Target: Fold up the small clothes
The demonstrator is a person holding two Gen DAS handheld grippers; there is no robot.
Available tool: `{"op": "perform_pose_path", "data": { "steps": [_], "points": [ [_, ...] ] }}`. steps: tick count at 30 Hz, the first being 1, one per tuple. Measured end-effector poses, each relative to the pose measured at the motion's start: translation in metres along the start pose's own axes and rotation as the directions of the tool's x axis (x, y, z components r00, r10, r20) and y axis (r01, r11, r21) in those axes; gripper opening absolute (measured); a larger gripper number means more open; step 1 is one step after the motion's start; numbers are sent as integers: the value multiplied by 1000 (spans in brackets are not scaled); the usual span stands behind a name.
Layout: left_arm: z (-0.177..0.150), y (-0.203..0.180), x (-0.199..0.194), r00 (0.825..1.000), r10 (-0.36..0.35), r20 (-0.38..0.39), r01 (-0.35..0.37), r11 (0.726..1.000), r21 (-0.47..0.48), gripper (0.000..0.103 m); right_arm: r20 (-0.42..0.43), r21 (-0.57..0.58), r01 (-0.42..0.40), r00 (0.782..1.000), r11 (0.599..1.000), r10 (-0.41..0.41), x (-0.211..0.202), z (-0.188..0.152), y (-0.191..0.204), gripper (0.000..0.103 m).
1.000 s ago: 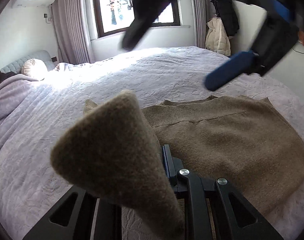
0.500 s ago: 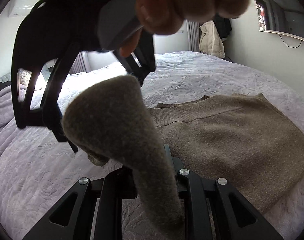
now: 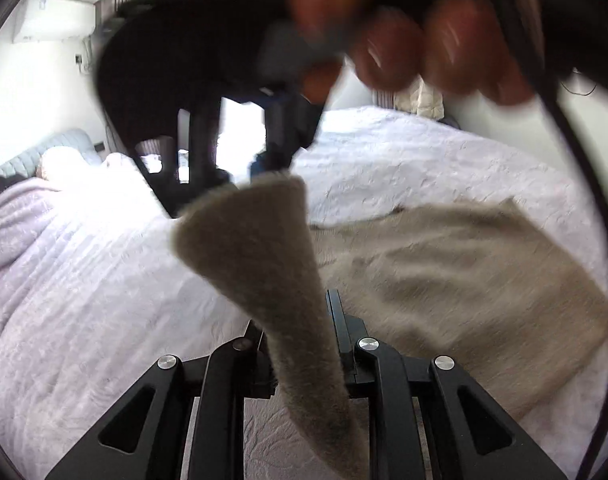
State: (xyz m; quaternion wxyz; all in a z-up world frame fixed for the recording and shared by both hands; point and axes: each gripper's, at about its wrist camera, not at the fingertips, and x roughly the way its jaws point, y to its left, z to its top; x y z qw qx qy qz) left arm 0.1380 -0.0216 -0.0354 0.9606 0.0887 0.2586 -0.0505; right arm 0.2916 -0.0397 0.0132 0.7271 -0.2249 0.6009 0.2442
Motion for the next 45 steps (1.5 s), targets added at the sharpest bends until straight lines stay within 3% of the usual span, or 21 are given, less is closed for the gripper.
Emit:
{"op": "perform_pose_path", "data": {
  "steps": [3, 8, 13, 18, 22, 24, 26, 28, 29, 30, 32, 36, 38, 40, 43, 45],
  "points": [
    [18, -20, -18, 999, -22, 49, 21, 999, 30, 20, 110, 65, -52, 993, 997, 44, -26, -19, -24, 20],
    [39, -67, -35, 993, -67, 96, 56, 992, 110, 20, 260, 149, -107, 963, 983, 66, -69, -69, -68, 20],
    [46, -131, -42, 984, -157, 81, 138, 970, 199, 20, 329, 288, -165, 942, 943, 64, -79, -134, -134, 20],
    [21, -189, -28, 976, -215, -18, 211, 933, 291, 20, 363, 446, -268, 926, 854, 101, -39, -204, -196, 20],
    [-3, -214, -9, 968, -218, -124, 246, 916, 316, 20, 347, 559, -328, 927, 761, 145, 24, -250, -230, 20],
    [-12, -217, -4, 966, -213, -150, 252, 912, 325, 20, 399, 581, -403, 898, 707, 184, 46, -264, -238, 20],
    [-12, -215, -5, 967, -214, -141, 250, 911, 328, 21, 462, 578, -470, 862, 667, 207, 54, -273, -244, 20],
    [-11, -215, -8, 963, -226, -149, 263, 910, 320, 39, 492, 575, -499, 844, 648, 214, 58, -276, -244, 20],
    [-11, -211, -11, 962, -229, -151, 266, 914, 307, 65, 503, 574, -509, 837, 642, 214, 59, -277, -243, 21],
    [-10, -206, -14, 966, -220, -136, 252, 920, 299, 73, 514, 572, -519, 830, 636, 215, 59, -278, -243, 21],
    [-8, -194, -22, 964, -234, -127, 261, 922, 285, 73, 543, 571, -546, 811, 612, 217, 56, -284, -245, 26],
    [-7, -157, -42, 934, -324, -149, 352, 908, 229, 73, 592, 585, -597, 777, 549, 214, 43, -304, -240, 33],
    [-6, -136, -53, 935, -327, -136, 351, 910, 219, 73, 618, 577, -616, 759, 537, 206, 32, -320, -238, 55],
    [-3, -108, -59, 938, -318, -140, 340, 923, 180, 73, 647, 546, -624, 738, 559, 192, 16, -339, -226, 62],
    [0, -66, -46, 927, -319, -200, 334, 942, 44, 73, 691, 491, -659, 693, 570, 206, 0, -365, -207, 62],
    [-5, -43, -30, 901, -345, -264, 331, 939, -96, 73, 717, 463, -702, 656, 541, 236, -1, -381, -193, 62]
  ]
}}
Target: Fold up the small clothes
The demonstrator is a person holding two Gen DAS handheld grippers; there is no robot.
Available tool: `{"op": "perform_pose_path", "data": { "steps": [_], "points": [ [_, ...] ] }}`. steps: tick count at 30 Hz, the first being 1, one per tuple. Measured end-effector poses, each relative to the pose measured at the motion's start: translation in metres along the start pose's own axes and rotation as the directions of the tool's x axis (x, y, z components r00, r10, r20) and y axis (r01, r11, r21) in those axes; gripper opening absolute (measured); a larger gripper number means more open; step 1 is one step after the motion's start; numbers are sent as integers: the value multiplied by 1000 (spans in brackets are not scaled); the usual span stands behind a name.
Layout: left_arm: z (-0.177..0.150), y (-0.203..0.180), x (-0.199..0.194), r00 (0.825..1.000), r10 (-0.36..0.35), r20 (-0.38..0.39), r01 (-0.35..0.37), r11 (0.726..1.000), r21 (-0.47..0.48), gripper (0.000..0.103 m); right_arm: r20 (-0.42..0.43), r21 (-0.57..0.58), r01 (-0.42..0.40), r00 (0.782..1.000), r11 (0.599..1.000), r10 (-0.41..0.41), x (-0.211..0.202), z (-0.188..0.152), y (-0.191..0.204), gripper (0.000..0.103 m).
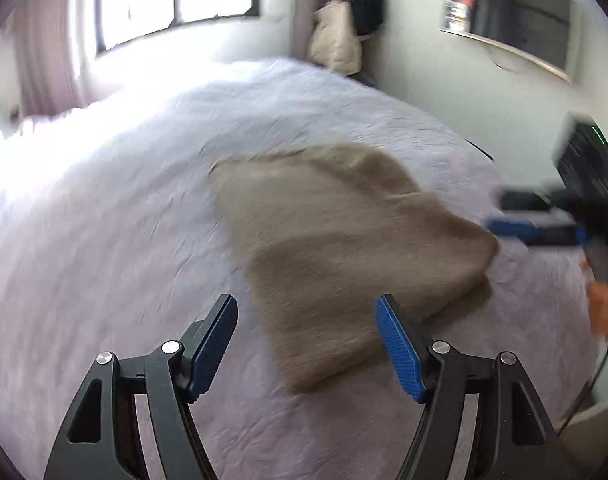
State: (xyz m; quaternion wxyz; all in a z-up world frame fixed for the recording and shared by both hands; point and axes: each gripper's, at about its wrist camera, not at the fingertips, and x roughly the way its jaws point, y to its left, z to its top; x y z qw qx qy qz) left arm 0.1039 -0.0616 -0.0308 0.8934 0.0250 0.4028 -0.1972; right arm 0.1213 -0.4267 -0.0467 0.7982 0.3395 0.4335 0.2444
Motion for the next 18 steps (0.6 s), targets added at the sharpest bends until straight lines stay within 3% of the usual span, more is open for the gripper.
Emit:
{"op": "perform_pose_path", "data": {
  "steps": [3, 7, 9, 12, 13, 14, 18],
  "points": [
    [-4, 32, 9, 995, -78, -56, 66, 977, -201, 73, -22, 54, -52, 998, 997, 53, 0, -26, -5, 62],
    [-8, 44, 26, 977, -198, -82, 163, 934, -317, 73, -8, 95, -77, 997, 993, 78, 15, -41, -8, 62],
    [5, 46, 41, 968, -224, -117, 179, 935, -306, 73, 20, 132, -103, 995, 986, 101, 25, -38, -11, 62],
    [9, 36, 64, 979, -81, -185, 42, 978, -203, 73, 67, 207, -91, 995, 974, 79, 41, -34, -19, 54],
    [9, 35, 65, 978, -60, -200, 23, 983, -184, 73, 66, 232, -67, 996, 970, 54, 46, -34, -21, 22],
    [8, 35, 61, 978, -68, -196, 32, 983, -181, 72, 60, 246, -38, 998, 969, 24, 49, -34, -20, 12],
    [-1, 35, 35, 984, -94, -153, 77, 990, -116, 72, 96, 127, -34, 995, 991, 22, 31, -41, 10, 12]
  ]
}}
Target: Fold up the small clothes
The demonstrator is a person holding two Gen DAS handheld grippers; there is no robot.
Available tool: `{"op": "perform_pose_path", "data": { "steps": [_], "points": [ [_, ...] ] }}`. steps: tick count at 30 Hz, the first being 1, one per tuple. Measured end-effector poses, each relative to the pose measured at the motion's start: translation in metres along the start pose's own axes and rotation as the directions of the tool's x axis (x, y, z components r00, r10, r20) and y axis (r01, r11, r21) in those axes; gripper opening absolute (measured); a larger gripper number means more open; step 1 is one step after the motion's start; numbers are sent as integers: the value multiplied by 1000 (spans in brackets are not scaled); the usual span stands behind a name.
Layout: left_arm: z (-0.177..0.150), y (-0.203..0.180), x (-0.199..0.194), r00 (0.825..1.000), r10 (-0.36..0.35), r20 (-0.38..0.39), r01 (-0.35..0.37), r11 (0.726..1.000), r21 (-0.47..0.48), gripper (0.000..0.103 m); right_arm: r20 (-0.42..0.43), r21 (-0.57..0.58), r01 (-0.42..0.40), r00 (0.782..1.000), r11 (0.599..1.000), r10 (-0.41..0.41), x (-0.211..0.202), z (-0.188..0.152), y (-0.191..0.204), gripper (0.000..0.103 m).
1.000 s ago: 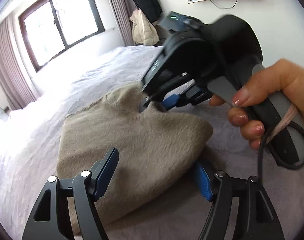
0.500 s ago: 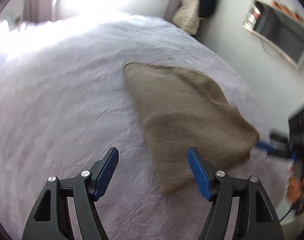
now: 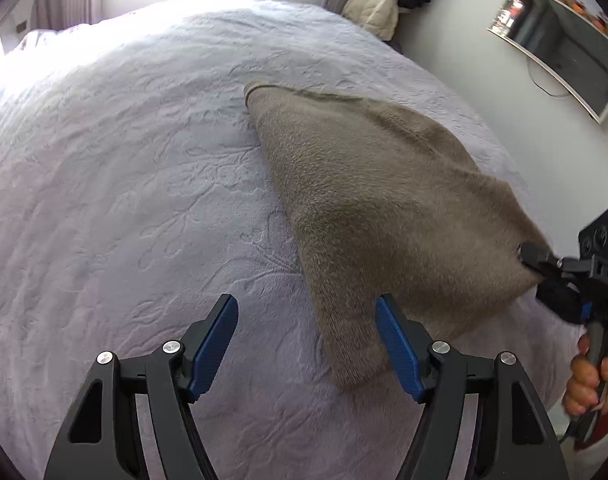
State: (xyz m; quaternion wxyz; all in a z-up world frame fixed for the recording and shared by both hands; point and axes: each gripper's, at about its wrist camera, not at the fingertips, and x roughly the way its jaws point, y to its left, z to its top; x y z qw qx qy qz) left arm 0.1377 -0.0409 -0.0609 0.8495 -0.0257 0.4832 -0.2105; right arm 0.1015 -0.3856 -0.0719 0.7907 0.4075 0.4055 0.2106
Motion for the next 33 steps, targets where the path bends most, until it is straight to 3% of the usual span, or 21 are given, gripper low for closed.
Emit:
{"op": "perform_pose_path", "data": {
  "steps": [2, 5, 6, 8, 11, 13, 19, 23, 27, 30, 33],
  "points": [
    [-5, -1, -3, 999, -38, -17, 38, 999, 16, 72, -3, -46, 20, 1000, 999, -20, -2, -8, 7, 12],
    [-6, 0, 11, 992, -106, -71, 105, 994, -13, 72, -40, 8, 96, 995, 995, -96, 14, -19, -15, 12],
    [-6, 0, 22, 986, -136, -100, 134, 990, -32, 68, -44, 57, 88, 995, 994, -85, 20, -23, -30, 12],
    [-9, 1, 37, 974, -181, -133, 174, 983, -63, 49, -12, 106, 40, 999, 994, -39, 21, -23, -45, 11],
    [-10, 1, 34, 962, -244, -121, 235, 969, -82, 27, -15, 53, 65, 998, 996, -65, 21, -25, -35, 10],
    [-9, -2, 31, 966, -232, -112, 226, 972, -63, 22, -22, 28, 85, 996, 996, -84, 21, -25, -31, 10],
    [-8, -7, 19, 973, -214, -89, 213, 977, -17, 20, 2, 4, 60, 998, 998, -60, 5, -22, -12, 13],
    [-18, 4, 30, 971, -221, -95, 218, 975, -33, 20, -27, -17, 163, 986, 987, -163, 10, -31, -20, 13],
    [-24, -1, 24, 979, -196, -58, 196, 981, -12, 20, -9, 16, 113, 994, 993, -113, 6, -33, -29, 12],
    [-24, -4, 23, 981, -185, -55, 185, 983, 0, 20, 2, -24, 161, 987, 987, -161, -6, -28, -14, 21],
    [-22, -3, 24, 981, -184, -55, 184, 983, -2, 20, 95, -103, 176, 981, 979, -166, -24, -15, 13, 36]
  ]
}}
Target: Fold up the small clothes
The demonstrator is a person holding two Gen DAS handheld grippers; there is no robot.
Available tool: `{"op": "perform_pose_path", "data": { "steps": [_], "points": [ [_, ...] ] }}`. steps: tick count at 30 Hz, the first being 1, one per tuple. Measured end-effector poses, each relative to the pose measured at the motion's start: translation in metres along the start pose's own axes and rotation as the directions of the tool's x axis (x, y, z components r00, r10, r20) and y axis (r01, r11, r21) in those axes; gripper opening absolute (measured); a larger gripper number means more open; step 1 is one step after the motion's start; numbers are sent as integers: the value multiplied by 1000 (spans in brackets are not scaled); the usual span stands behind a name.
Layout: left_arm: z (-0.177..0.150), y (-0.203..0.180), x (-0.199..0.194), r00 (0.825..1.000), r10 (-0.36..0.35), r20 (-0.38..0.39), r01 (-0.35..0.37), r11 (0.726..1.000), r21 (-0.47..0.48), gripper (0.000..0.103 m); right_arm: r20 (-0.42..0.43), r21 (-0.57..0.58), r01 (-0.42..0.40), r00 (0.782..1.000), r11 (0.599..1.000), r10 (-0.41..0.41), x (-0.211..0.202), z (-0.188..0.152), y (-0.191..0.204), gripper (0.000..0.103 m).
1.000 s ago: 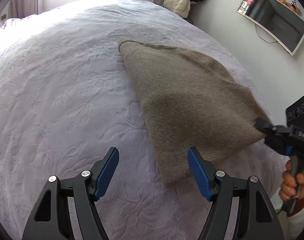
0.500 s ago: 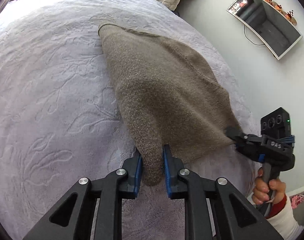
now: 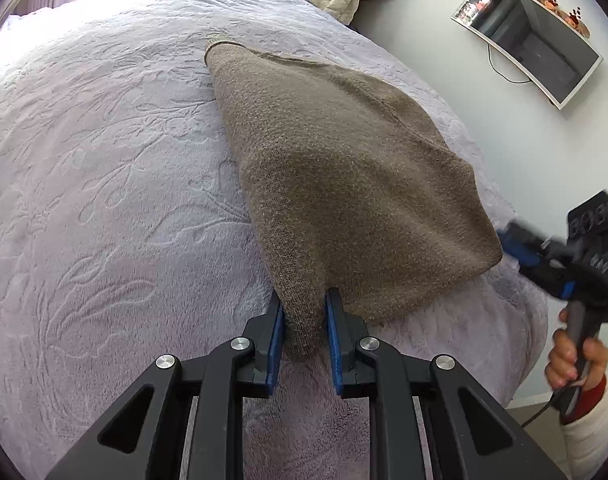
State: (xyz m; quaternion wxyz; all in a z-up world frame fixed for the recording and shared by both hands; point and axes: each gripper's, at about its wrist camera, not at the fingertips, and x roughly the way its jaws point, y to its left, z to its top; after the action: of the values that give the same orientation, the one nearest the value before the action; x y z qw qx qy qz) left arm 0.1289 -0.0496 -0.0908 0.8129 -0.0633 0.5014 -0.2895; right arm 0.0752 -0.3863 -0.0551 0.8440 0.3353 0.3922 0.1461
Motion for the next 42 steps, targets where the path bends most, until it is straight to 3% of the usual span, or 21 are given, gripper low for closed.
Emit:
{"op": "perform_pose_path", "data": {
  "steps": [2, 3, 6, 10, 12, 13, 17, 19, 22, 25, 27, 28, 29, 35, 42],
  "points": [
    [-1, -1, 0, 1000, 0, 1, 0, 1000, -2, 20, 55, 6, -24, 998, 1000, 24, -5, 19, 6, 74],
    [1, -2, 0, 1000, 2, 1, -2, 1000, -2, 20, 64, 24, -41, 997, 999, 40, -2, 31, 6, 74],
    [1, -3, 0, 1000, 9, 3, -9, 1000, -2, 20, 31, 70, -62, 998, 996, 60, 26, 63, 7, 74],
    [-2, 0, 0, 1000, 6, 7, -6, 1000, -13, 20, -57, 112, -22, 998, 993, 29, 84, 97, -1, 60],
    [-2, 2, -1, 1000, 0, 4, 0, 1000, -20, 20, -133, 106, 42, 991, 993, -27, 107, 100, -8, 36],
    [-2, 3, -1, 1000, -2, 3, 2, 1000, -21, 20, -158, 81, 84, 985, 993, -70, 114, 100, -4, 17],
    [-3, 3, 0, 1000, -4, 4, 4, 1000, -11, 20, -93, -101, 178, 978, 979, -187, 104, 104, 17, 17],
    [-3, 2, -1, 1000, -9, 9, 9, 1000, -5, 20, -114, -91, 209, 969, 974, -219, 111, 103, -4, 17],
    [-4, 0, -2, 1000, 7, 10, -7, 1000, 1, 20, -89, 50, 86, 993, 995, -81, 106, 97, -38, 14],
    [-4, -2, -2, 1000, 30, 6, -30, 999, 11, 20, -75, 103, 53, 996, 993, -45, 95, 93, -43, 15],
    [-5, -4, -2, 999, 50, 7, -50, 999, 18, 20, -76, 120, 80, 995, 990, -71, 84, 93, -38, 23],
    [-6, -5, -3, 998, 56, 8, -56, 998, 20, 20, -78, 121, 107, 992, 987, -98, 74, 92, -38, 36],
    [-6, -5, -3, 998, 62, 9, -62, 998, 21, 20, -72, 118, 116, 992, 986, -108, 66, 91, -35, 44],
    [-10, -12, -4, 994, 104, 20, -104, 994, 38, 20, 4, 55, 11, 1000, 998, -11, 26, 79, 6, 45],
    [-11, -20, -5, 990, 139, 27, -140, 989, 40, 20, -96, -82, -78, 993, 994, 70, 38, 45, 53, 45]
  ]
}}
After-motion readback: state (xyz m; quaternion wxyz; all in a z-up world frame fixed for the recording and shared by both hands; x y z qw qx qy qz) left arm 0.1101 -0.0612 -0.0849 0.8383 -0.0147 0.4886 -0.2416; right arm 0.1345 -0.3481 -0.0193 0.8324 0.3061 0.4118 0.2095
